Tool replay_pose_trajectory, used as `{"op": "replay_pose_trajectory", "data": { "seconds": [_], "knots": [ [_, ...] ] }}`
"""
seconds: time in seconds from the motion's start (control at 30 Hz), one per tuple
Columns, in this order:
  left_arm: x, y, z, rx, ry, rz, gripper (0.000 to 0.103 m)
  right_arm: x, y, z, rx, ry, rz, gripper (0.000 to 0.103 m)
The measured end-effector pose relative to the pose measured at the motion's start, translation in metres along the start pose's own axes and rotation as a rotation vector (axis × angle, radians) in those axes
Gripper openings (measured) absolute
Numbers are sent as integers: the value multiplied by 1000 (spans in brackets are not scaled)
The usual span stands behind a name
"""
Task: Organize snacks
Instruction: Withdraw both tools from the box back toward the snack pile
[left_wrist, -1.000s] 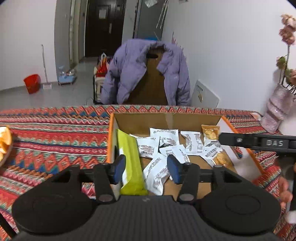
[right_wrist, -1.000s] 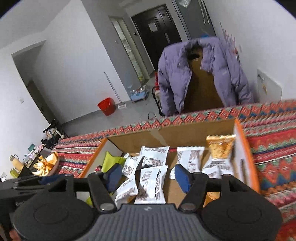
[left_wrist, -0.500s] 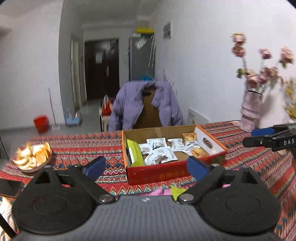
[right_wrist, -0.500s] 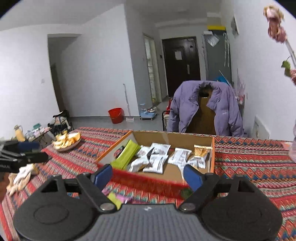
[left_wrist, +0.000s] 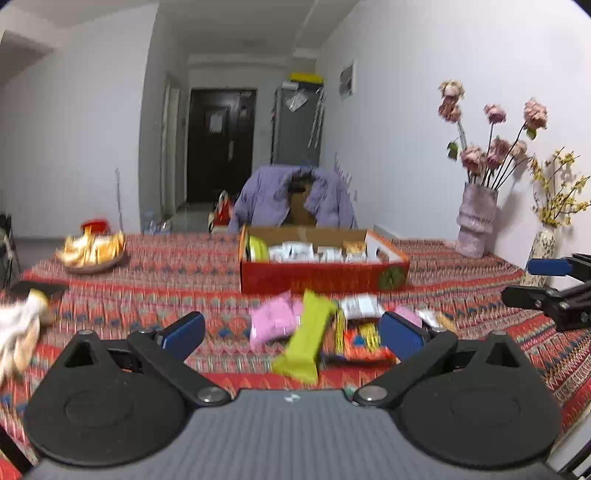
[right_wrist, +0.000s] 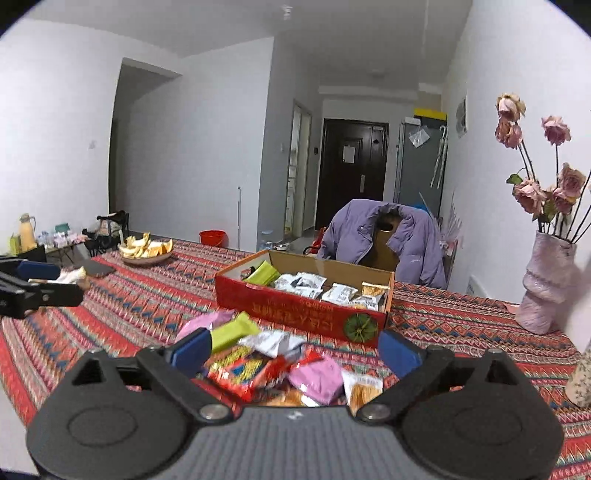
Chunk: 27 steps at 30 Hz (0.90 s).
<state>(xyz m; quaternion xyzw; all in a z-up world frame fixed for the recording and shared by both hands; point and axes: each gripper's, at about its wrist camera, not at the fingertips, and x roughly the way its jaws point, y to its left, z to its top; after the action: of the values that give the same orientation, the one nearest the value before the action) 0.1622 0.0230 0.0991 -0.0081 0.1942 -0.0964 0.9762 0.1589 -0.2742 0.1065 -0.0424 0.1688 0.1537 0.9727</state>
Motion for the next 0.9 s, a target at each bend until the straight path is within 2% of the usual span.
{"op": "replay_pose_trajectory", "data": {
  "seconds": [0.17, 0.37, 0.67, 0.83, 0.9],
  "knots": [
    [-6, -9, -26, -14, 40, -2, 103, -11, 7, -27, 12, 34, 1, 101],
    [-10, -12, -41, -28, 63, 0, 103, -20, 11, -48, 23, 28, -37, 101],
    [26, -12, -43, -45, 141, 17, 103, -10, -6, -63, 94, 64, -62, 101],
    [47, -18, -39, -23, 172, -13, 103, 6, -15, -67, 121, 104, -62, 100],
    [61, -21, -36, -21, 181, -48, 103, 16, -20, -68, 135, 120, -62, 101]
  ]
}}
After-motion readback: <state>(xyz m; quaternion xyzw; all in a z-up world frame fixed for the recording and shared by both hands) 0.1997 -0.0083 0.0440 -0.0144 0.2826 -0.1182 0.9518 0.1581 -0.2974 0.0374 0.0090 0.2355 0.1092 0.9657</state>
